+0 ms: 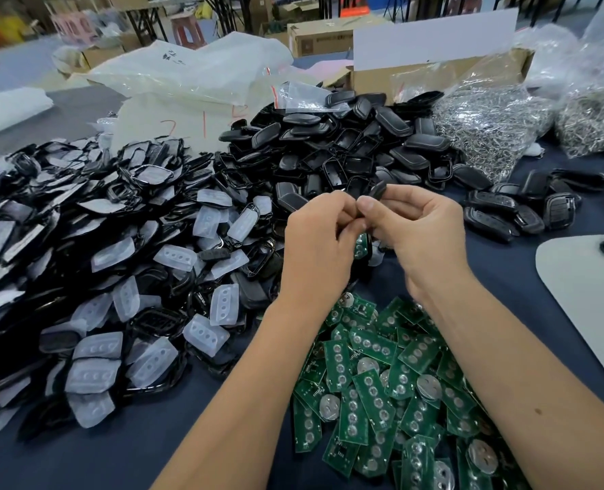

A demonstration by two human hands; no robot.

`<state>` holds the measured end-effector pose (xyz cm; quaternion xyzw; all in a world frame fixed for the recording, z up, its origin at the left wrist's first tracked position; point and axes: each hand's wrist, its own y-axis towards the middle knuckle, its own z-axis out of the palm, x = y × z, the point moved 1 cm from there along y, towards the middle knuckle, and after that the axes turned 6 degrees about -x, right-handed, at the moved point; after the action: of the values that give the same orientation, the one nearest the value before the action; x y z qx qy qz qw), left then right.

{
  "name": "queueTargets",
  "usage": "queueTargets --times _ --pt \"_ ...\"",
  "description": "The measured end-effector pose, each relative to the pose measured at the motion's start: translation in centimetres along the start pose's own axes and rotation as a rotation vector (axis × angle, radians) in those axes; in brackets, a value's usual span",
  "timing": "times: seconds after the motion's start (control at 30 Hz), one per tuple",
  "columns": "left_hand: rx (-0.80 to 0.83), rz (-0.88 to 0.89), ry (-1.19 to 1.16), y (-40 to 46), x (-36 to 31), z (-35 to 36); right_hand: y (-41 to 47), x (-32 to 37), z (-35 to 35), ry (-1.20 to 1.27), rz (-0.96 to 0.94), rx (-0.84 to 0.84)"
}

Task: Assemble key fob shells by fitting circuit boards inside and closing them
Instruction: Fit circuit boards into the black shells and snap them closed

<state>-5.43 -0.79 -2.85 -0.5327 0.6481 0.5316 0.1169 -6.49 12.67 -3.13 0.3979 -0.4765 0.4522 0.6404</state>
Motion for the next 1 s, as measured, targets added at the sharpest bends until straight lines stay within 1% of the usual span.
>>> queueTargets --times 0.07,0.1,0.17,0.23,0.27,0.33,0.4,0.5,0.63,0.7,0.73,0.83,1.0 --pt "0.013 0.031 -0.020 0.1 -0.1 -0.1 0.3 0.0 -0.2 -0.017 -0.006 -0.002" --pt "0.031 0.044 0.008 0.1 0.0 -0.2 0.5 0.1 -0.3 0.006 0.011 -0.015" --pt "0.083 0.038 0.206 -0.1 0.5 -0.1 1.0 0.2 -0.8 0.098 0.062 -0.055" --pt "0.144 -0.036 0.406 -0.3 1.2 0.0 1.4 0.3 -1.2 0.169 0.100 -0.068" --pt "0.173 -0.060 0.453 -0.4 1.5 0.0 1.6 0.3 -1.4 0.191 0.112 -0.068" --pt "0.202 -0.057 0.458 -0.5 1.8 0.1 1.8 0.3 -1.7 0.234 0.136 -0.067" --pt "0.180 -0.059 0.387 -0.5 1.7 0.1 1.9 0.3 -1.8 0.273 0.156 -0.041" --pt "0.103 -0.102 0.220 -0.3 1.5 -0.2 1.9 0.1 -1.7 0.277 0.189 0.047" --pt "-0.011 -0.333 -0.138 0.2 1.6 -0.9 1.6 0.0 -1.4 0.227 0.190 0.171" --pt "-0.040 -0.474 -0.327 0.2 1.8 -1.0 1.4 0.0 -1.2 0.238 0.190 0.223" --pt "-0.048 -0.527 -0.382 0.2 2.0 -1.0 1.4 -0.1 -1.1 0.246 0.198 0.250" --pt "-0.066 -0.640 -0.489 0.3 2.4 -1.0 1.2 -0.4 -1.0 0.221 0.218 0.309" --pt "-0.070 -0.739 -0.567 0.6 2.5 -1.1 1.2 -0.7 -0.9 0.190 0.213 0.312"
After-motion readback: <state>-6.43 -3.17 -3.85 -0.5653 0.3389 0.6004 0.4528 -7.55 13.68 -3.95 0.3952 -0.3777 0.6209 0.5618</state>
